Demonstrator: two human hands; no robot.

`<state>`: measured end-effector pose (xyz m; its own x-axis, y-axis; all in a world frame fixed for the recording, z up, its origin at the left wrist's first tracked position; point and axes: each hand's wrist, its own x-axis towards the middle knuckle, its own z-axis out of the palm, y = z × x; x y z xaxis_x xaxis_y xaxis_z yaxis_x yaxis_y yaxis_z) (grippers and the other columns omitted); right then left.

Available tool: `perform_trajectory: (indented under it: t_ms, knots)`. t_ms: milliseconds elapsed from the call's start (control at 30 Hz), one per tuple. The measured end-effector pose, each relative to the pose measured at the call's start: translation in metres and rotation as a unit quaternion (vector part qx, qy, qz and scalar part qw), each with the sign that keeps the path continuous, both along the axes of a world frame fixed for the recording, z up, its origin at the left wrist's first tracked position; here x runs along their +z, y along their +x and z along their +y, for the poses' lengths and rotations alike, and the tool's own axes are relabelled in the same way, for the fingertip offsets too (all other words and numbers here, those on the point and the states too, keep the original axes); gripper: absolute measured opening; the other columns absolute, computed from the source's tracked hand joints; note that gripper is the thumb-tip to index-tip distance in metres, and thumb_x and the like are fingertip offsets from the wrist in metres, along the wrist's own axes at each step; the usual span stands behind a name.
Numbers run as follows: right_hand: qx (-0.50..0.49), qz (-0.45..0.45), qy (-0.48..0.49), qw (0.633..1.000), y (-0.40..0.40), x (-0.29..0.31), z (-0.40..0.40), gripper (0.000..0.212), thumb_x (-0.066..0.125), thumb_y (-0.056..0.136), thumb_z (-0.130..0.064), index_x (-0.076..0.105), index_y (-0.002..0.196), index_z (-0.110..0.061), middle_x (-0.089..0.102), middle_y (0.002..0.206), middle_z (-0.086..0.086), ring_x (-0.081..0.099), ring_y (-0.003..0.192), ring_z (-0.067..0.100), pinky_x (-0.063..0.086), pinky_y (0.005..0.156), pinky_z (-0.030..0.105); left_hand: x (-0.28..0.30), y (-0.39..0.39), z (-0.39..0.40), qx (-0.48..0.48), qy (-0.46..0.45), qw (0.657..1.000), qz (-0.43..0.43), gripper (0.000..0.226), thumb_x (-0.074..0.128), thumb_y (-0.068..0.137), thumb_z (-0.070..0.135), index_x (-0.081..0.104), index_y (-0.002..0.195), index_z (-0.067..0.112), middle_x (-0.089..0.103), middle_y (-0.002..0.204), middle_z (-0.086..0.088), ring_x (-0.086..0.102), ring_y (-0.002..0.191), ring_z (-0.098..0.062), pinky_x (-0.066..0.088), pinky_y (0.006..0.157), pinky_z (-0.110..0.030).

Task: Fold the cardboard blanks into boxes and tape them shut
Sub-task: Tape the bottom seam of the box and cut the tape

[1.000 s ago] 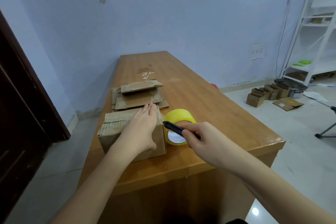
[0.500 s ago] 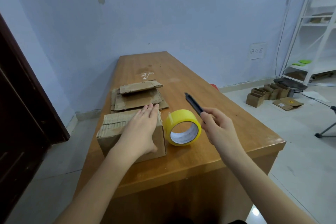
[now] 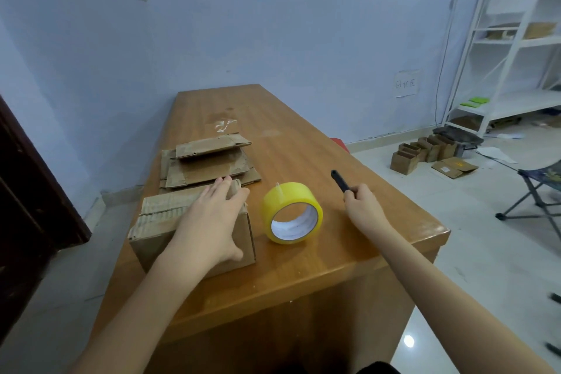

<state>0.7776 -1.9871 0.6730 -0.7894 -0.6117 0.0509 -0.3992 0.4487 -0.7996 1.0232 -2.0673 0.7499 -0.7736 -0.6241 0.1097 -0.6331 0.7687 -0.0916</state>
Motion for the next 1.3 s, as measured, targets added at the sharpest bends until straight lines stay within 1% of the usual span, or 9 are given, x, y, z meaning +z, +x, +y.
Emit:
perform_trajectory:
  t_ms: [267, 400, 500, 567, 700, 900, 1033, 1167, 1300]
  knots:
    - [-0.076, 0.263, 0.223, 0.935, -0.037, -0.013, -0.011, 0.028, 0.032, 0.1, -0.022, 0.057, 0.104, -0.009, 0.049, 0.116, 0.014, 0.042, 0.11, 0.03, 0.038, 0.09, 0.036, -0.005, 0.003, -0.002, -0.022, 0.018, 0.999, 0.031, 0.078, 0.075, 0.074, 0.034, 0.03, 0.137, 0.036, -0.006, 0.159, -0.005, -0.003, 0.146, -0.019, 0.016, 0.114, -0.028]
    - [-0.084, 0.265, 0.258, 0.925, -0.042, -0.021, -0.009, 0.033, 0.032, 0.098, -0.031, 0.057, 0.108, -0.011, 0.043, 0.125, 0.016, 0.036, 0.118, 0.033, 0.031, 0.098, 0.042, -0.007, 0.004, -0.002, -0.03, 0.005, 0.998, 0.056, 0.066, 0.071, 0.076, 0.03, 0.035, 0.129, 0.041, -0.003, 0.159, -0.008, -0.001, 0.146, -0.021, 0.013, 0.115, -0.029]
    - [-0.083, 0.263, 0.223, 0.935, -0.041, -0.019, -0.011, 0.046, 0.036, 0.097, -0.028, 0.039, 0.136, -0.004, 0.033, 0.142, 0.02, 0.029, 0.13, 0.036, 0.026, 0.107, 0.044, -0.009, 0.002, -0.001, -0.024, -0.014, 0.998, 0.051, 0.097, 0.07, 0.078, 0.04, -0.002, 0.143, 0.052, -0.005, 0.159, -0.009, -0.002, 0.146, -0.022, 0.009, 0.115, -0.03]
    - [-0.036, 0.279, 0.082, 0.956, -0.037, -0.016, -0.009, 0.048, 0.04, 0.098, -0.021, 0.035, 0.143, -0.006, 0.032, 0.148, 0.018, 0.029, 0.135, 0.034, 0.024, 0.109, 0.041, -0.011, 0.001, -0.001, -0.019, -0.035, 0.998, 0.047, 0.115, 0.068, 0.078, 0.05, -0.032, 0.134, 0.047, -0.005, 0.158, -0.01, -0.002, 0.146, -0.022, 0.006, 0.115, -0.029]
    - [0.243, -0.009, -0.187, 0.952, -0.007, 0.01, 0.001, 0.042, 0.037, 0.097, -0.031, 0.047, 0.138, -0.021, 0.052, 0.136, -0.006, 0.045, 0.127, 0.003, 0.035, 0.107, 0.022, -0.016, 0.001, -0.003, -0.004, -0.052, 0.997, 0.059, 0.118, 0.067, 0.075, 0.055, -0.027, 0.143, 0.03, -0.006, 0.159, -0.007, -0.002, 0.146, -0.02, 0.003, 0.115, -0.027]
    - [0.319, -0.097, -0.131, 0.934, 0.002, 0.03, -0.005, 0.025, 0.05, 0.087, -0.027, 0.064, 0.107, -0.031, 0.064, 0.115, -0.009, 0.053, 0.12, 0.012, 0.039, 0.102, 0.027, -0.017, -0.001, -0.004, 0.002, -0.05, 0.997, 0.058, 0.099, 0.068, 0.075, 0.052, 0.008, 0.149, 0.027, -0.003, 0.159, -0.007, 0.0, 0.146, -0.02, 0.005, 0.115, -0.029]
    - [0.329, -0.112, -0.133, 0.928, 0.006, 0.034, 0.001, 0.033, 0.055, 0.082, -0.035, 0.066, 0.112, -0.027, 0.071, 0.105, -0.006, 0.063, 0.103, 0.008, 0.044, 0.094, 0.026, -0.016, -0.002, -0.002, 0.008, -0.048, 0.997, 0.054, 0.096, 0.068, 0.075, 0.052, 0.011, 0.148, 0.028, -0.002, 0.159, -0.007, 0.001, 0.146, -0.021, 0.007, 0.116, -0.029]
    - [0.342, -0.052, -0.135, 0.929, 0.01, 0.04, 0.015, 0.029, 0.055, 0.096, -0.024, 0.059, 0.125, -0.022, 0.065, 0.117, -0.009, 0.06, 0.107, -0.001, 0.045, 0.089, 0.013, -0.015, -0.003, -0.002, 0.013, -0.043, 0.998, 0.051, 0.098, 0.068, 0.075, 0.051, 0.009, 0.149, 0.027, -0.002, 0.159, -0.007, 0.001, 0.146, -0.021, 0.006, 0.116, -0.03]
    - [0.275, 0.21, -0.086, 0.934, 0.013, 0.039, 0.024, 0.037, 0.052, 0.097, -0.028, 0.05, 0.133, -0.021, 0.054, 0.105, -0.01, 0.05, 0.094, 0.0, 0.038, 0.077, 0.014, -0.014, -0.002, 0.0, 0.019, -0.041, 0.998, 0.048, 0.099, 0.068, 0.074, 0.053, 0.009, 0.149, 0.026, -0.001, 0.159, -0.006, 0.002, 0.146, -0.022, 0.009, 0.116, -0.031]
